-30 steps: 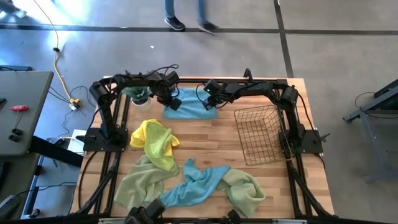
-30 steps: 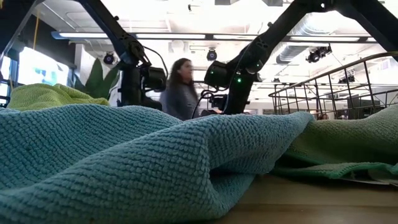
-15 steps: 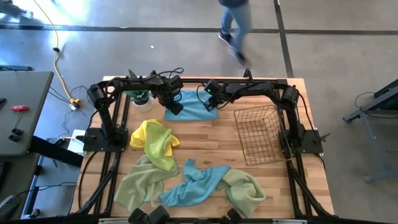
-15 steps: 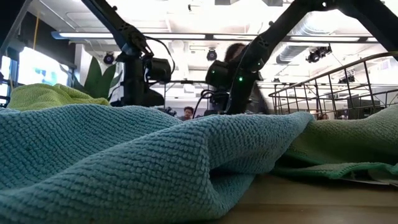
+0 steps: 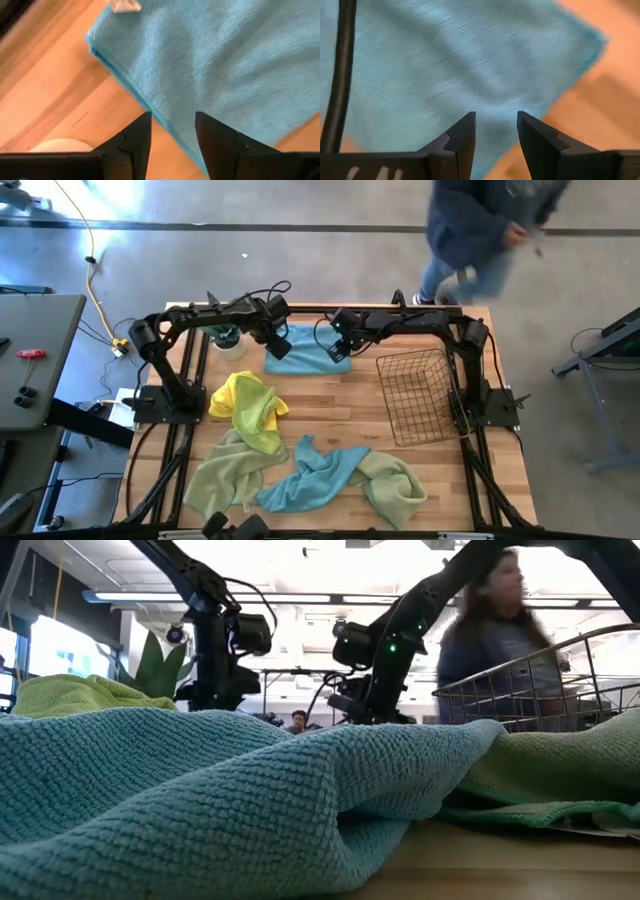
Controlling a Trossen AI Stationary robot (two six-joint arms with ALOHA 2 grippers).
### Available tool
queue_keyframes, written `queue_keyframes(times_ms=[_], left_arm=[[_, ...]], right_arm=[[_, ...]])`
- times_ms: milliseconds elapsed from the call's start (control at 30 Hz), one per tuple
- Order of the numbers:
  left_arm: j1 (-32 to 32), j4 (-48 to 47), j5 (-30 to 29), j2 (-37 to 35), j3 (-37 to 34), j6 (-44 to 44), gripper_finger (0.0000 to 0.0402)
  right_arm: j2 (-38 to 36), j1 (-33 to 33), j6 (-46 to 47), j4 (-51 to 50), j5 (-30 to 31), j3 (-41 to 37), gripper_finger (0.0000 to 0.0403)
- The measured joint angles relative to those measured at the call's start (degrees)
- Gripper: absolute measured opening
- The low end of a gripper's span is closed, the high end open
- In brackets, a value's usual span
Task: Fold microfiber towels
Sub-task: Fold the top blue microfiber cloth
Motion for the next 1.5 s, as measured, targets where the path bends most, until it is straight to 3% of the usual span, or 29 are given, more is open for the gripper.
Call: queue_keyframes(times_ms=[167, 367, 467, 733, 1000, 1267, 1500], left_arm=[[-2.7, 2.4, 2.5, -0.1, 0.0, 3.4, 0.0146], [-8.1, 8.3, 2.8, 0.2, 0.0, 8.5, 0.0141], [-9.7, 9.1, 2.8, 0.3, 0.0, 10.9, 0.0141], [-11.4, 7.9, 1.9, 3.7, 0.0, 11.4, 0.0140], [-11.8, 4.8, 2.8, 8.0, -0.1, 10.3, 0.0140], [-13.1, 6.1, 1.0, 6.5, 0.0, 9.9, 0.0140], [-14.0, 8.7, 0.9, 4.0, 0.1, 22.2, 0.0140]], right_arm=[[0.5, 3.0, -1.2, 0.3, -0.6, 0.0, 0.0138], [1.3, 4.4, -4.6, -3.5, 6.8, 0.0, 0.0138], [1.3, 4.0, -6.2, -6.4, 7.6, 0.0, 0.0138], [1.6, 3.9, -9.6, -11.3, 12.3, 0.2, 0.0138], [-1.1, 3.8, -9.2, -12.2, 12.6, 0.1, 0.0138], [-6.9, 4.3, 1.8, -13.5, 10.2, 0.1, 0.0138], [-8.5, 9.0, 14.1, -13.5, 6.5, 0.1, 0.0138]])
